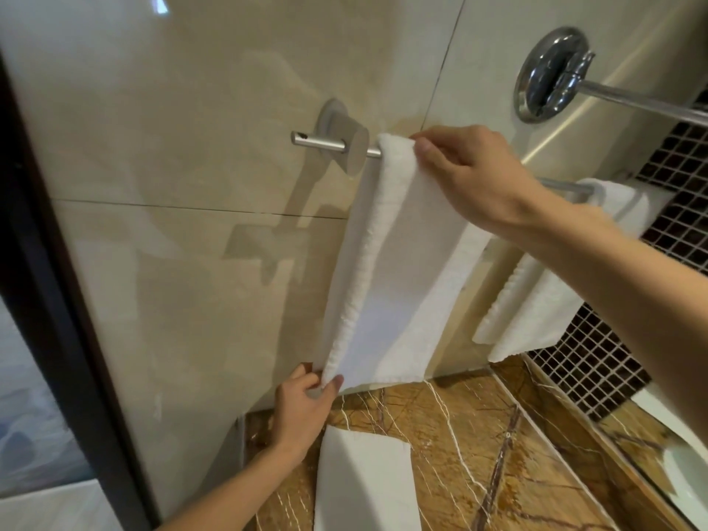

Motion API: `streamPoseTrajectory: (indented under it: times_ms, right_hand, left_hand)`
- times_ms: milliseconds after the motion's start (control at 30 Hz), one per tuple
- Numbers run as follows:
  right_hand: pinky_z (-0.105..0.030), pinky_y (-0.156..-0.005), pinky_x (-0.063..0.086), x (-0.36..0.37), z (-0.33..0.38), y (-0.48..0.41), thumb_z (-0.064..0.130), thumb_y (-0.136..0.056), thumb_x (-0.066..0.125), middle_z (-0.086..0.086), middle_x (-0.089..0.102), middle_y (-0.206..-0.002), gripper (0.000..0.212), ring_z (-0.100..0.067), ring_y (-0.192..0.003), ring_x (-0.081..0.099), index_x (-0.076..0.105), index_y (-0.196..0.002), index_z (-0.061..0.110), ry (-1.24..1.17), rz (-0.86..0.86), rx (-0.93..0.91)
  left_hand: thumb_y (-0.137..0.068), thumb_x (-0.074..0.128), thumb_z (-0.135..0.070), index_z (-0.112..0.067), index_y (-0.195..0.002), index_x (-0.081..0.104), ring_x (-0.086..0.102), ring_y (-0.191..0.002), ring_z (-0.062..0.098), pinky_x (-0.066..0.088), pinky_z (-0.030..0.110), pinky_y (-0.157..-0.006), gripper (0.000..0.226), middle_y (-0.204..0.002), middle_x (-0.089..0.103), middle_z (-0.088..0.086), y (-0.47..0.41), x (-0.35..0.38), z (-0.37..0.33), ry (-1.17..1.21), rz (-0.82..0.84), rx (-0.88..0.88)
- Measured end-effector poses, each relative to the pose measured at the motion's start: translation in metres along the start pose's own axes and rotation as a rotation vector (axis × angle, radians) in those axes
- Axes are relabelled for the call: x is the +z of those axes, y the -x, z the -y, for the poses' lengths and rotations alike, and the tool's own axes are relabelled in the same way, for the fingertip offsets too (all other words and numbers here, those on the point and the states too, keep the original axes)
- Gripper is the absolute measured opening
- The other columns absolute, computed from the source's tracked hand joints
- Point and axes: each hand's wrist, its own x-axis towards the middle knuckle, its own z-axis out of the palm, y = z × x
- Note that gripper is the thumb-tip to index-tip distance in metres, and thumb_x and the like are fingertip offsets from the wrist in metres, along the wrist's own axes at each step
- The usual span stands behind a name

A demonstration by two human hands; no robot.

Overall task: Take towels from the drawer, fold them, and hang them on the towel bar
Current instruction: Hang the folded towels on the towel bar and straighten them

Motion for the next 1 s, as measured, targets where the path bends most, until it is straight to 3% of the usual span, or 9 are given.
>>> streamPoseTrajectory:
  times_ms: [133,267,433,500,600,700,767,867,1000]
  right_hand:
    - [-0.022,-0.067,0.027,0.002,-0.002,0.005,0.022,-0.098,0.048,0.004,0.056,-0.082,0.026,-0.016,-0.079,0.049,0.067,-0.114,0.011,0.009,-0.053,-0.015]
    - [-0.024,-0.075,0.036,0.005,-0.002,0.008,0.02,-0.094,0.055,-0.005,0.07,-0.102,0.026,-0.013,-0.089,0.054,0.067,-0.114,0.01,-0.009,-0.116,-0.018]
    - [-0.024,-0.077,0.038,0.004,-0.001,0.01,0.022,-0.091,0.06,-0.005,0.071,-0.104,0.025,-0.013,-0.09,0.058,0.07,-0.111,0.011,-0.017,-0.182,-0.012]
    - [-0.029,-0.084,0.044,0.004,-0.001,0.01,0.025,-0.092,0.058,-0.005,0.07,-0.108,0.027,-0.02,-0.096,0.063,0.069,-0.113,0.012,0.009,-0.17,-0.014]
    - [-0.032,-0.087,0.046,0.001,-0.004,0.01,0.03,-0.095,0.055,-0.004,0.07,-0.111,0.03,-0.023,-0.101,0.063,0.067,-0.117,0.015,0.022,-0.132,0.003]
    - [-0.027,-0.079,0.04,-0.001,-0.006,0.01,0.031,-0.095,0.054,-0.004,0.071,-0.106,0.029,-0.023,-0.096,0.063,0.067,-0.117,0.016,0.028,-0.115,0.008]
    - [-0.025,-0.076,0.038,-0.001,-0.007,0.009,0.031,-0.095,0.055,-0.004,0.071,-0.105,0.029,-0.024,-0.096,0.063,0.067,-0.117,0.017,0.03,-0.107,0.007]
    - [-0.025,-0.075,0.037,-0.001,-0.008,0.008,0.031,-0.095,0.055,-0.003,0.071,-0.103,0.028,-0.023,-0.096,0.063,0.067,-0.116,0.018,0.034,-0.097,0.012]
    - [-0.026,-0.076,0.038,-0.001,-0.009,0.008,0.031,-0.094,0.054,0.002,0.067,-0.094,0.027,-0.022,-0.095,0.062,0.068,-0.115,0.019,0.02,-0.089,0.025]
  left_hand:
    - [-0.075,0.078,-0.017,-0.01,-0.063,0.068,0.059,-0.064,0.011,0.042,0.013,-0.059,0.017,-0.071,0.062,0.001,0.001,-0.007,-0.002,0.03,-0.02,-0.004]
    - [-0.076,0.077,-0.018,-0.014,-0.069,0.065,0.063,-0.062,0.014,0.05,0.023,-0.061,0.015,-0.065,0.067,0.001,-0.002,-0.008,-0.004,0.037,-0.013,-0.065]
    - [-0.076,0.076,-0.006,-0.008,-0.077,0.058,0.065,-0.062,0.017,0.054,0.036,-0.064,0.019,-0.065,0.066,0.003,-0.002,-0.002,-0.005,0.06,0.032,-0.053]
    - [-0.074,0.077,-0.003,-0.012,-0.084,0.051,0.064,-0.06,0.013,0.054,0.032,-0.061,0.029,-0.068,0.064,0.003,-0.003,0.002,-0.005,0.086,0.013,-0.059]
    - [-0.074,0.078,-0.004,-0.029,-0.099,0.045,0.068,-0.07,0.001,0.052,0.015,-0.06,0.048,-0.081,0.068,-0.01,-0.003,0.006,-0.004,0.17,0.023,-0.109]
    - [-0.076,0.076,-0.005,-0.021,-0.113,0.051,0.069,-0.079,0.004,0.055,0.021,-0.071,0.047,-0.09,0.071,-0.011,-0.003,0.008,0.0,0.172,0.077,-0.118]
    - [-0.075,0.076,-0.004,-0.02,-0.113,0.051,0.07,-0.081,0.01,0.057,0.031,-0.077,0.048,-0.093,0.07,-0.004,-0.001,0.009,0.0,0.145,0.08,-0.109]
    - [-0.071,0.077,0.003,-0.021,-0.105,0.044,0.067,-0.078,0.02,0.056,0.031,-0.075,0.052,-0.093,0.065,0.005,0.004,0.01,0.0,0.159,0.007,-0.112]
    - [-0.068,0.077,0.008,-0.01,-0.088,0.047,0.061,-0.061,0.019,0.052,0.033,-0.066,0.041,-0.07,0.062,0.01,0.007,0.008,0.001,0.228,-0.041,-0.141]
